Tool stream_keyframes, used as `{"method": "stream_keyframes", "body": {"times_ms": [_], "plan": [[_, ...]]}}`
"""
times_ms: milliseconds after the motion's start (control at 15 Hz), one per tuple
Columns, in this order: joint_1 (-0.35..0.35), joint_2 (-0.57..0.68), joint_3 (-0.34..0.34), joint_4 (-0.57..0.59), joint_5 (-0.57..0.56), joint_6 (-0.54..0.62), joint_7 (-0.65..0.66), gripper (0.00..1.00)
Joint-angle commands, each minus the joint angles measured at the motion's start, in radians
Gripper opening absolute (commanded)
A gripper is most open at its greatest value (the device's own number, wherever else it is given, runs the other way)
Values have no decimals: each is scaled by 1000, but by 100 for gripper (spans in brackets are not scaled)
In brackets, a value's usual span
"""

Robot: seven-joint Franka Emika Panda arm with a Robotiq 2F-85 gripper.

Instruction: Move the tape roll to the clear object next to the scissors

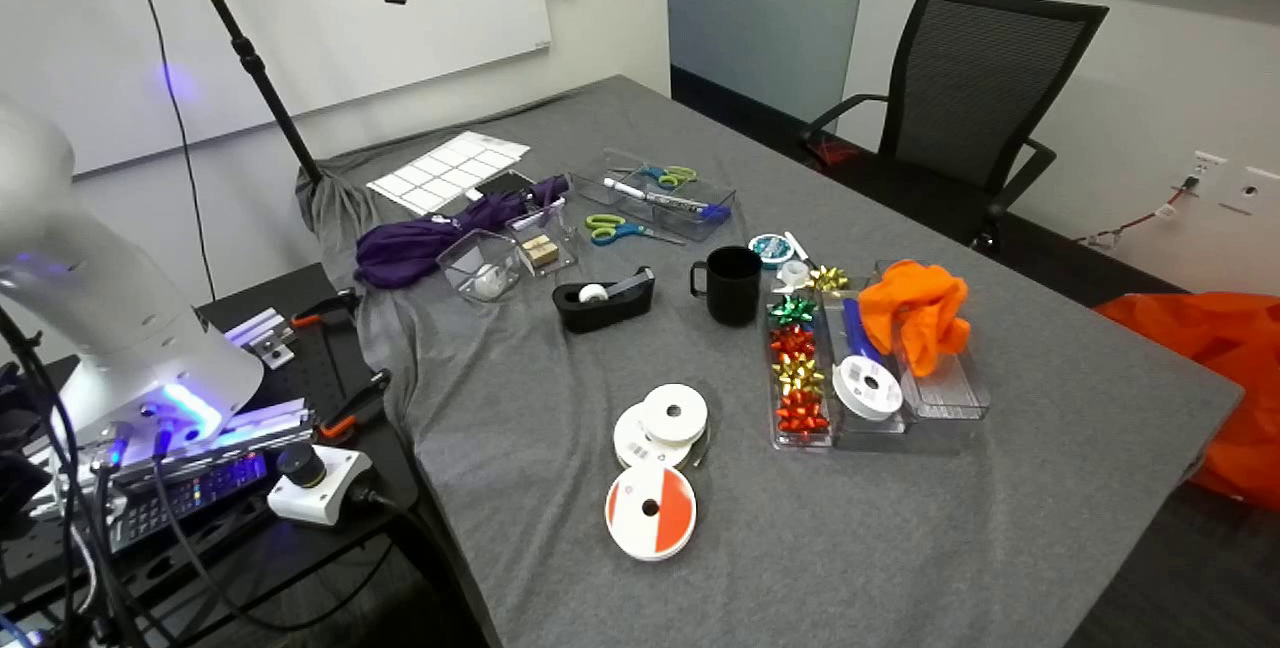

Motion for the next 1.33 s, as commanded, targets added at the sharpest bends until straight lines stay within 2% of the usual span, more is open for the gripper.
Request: {"method": "stream_keyframes", "body": {"times_ms": [0,333,667,1267], "plan": [[2,-4,-5,-18,5,23,-15,100],[3,-5,-35,-146,63,254,-91,100],[4,6,-76,-293,153,455,-239,100],[7,-6,-104,-578,120,788,-492,100]]}}
